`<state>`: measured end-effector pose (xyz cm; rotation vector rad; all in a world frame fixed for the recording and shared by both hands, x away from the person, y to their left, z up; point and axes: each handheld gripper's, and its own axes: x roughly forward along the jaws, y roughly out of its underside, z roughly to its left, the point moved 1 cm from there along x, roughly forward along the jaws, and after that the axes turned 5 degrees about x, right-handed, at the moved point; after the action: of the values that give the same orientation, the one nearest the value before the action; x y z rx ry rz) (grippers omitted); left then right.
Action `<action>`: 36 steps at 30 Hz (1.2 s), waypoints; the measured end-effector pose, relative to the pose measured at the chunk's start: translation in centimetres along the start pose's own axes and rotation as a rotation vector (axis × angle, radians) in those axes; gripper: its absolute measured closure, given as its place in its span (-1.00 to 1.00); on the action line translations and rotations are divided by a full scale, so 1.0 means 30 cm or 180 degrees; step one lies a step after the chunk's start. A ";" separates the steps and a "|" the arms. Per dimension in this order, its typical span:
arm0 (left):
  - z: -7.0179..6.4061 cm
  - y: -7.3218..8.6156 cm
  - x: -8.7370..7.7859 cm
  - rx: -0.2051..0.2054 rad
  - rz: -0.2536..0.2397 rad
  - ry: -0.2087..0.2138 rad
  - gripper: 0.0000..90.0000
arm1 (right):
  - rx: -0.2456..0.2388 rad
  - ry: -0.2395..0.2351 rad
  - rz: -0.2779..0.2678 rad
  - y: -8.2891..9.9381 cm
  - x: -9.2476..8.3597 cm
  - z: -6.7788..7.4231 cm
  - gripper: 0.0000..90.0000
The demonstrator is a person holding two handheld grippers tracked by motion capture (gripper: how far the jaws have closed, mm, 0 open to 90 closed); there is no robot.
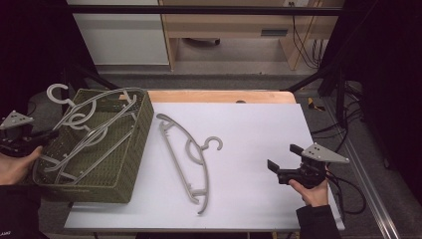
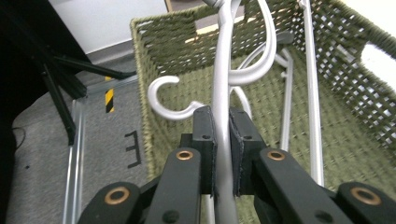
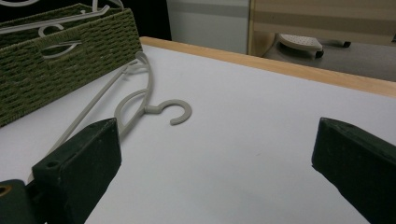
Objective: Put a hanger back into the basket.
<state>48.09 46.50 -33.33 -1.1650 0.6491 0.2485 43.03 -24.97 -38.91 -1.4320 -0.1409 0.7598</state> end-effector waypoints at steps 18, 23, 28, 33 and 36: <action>-0.042 0.017 0.076 0.0020 0.0138 -0.0074 0.83 | -0.0032 -0.0012 0.0013 0.002 0.000 -0.002 -0.96; -0.043 0.054 0.102 -0.0076 0.0208 -0.0028 0.83 | -0.0024 -0.0006 0.0024 0.003 0.005 0.000 -0.96; -0.042 0.074 0.122 -0.0099 0.0332 -0.0032 0.82 | -0.0039 -0.0013 0.0044 0.005 0.008 0.001 -0.96; -0.048 0.072 0.144 -0.0016 0.0544 -0.0115 0.82 | -0.0027 -0.0008 0.0024 0.004 0.004 0.001 -0.96; -0.051 0.075 0.153 0.0057 0.0559 -0.0130 0.82 | -0.0037 -0.0007 0.0023 0.004 0.004 0.001 -0.96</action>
<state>50.07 45.33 -38.14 -1.0840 0.7170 0.4133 43.07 -24.89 -39.06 -1.4436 -0.1422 0.7675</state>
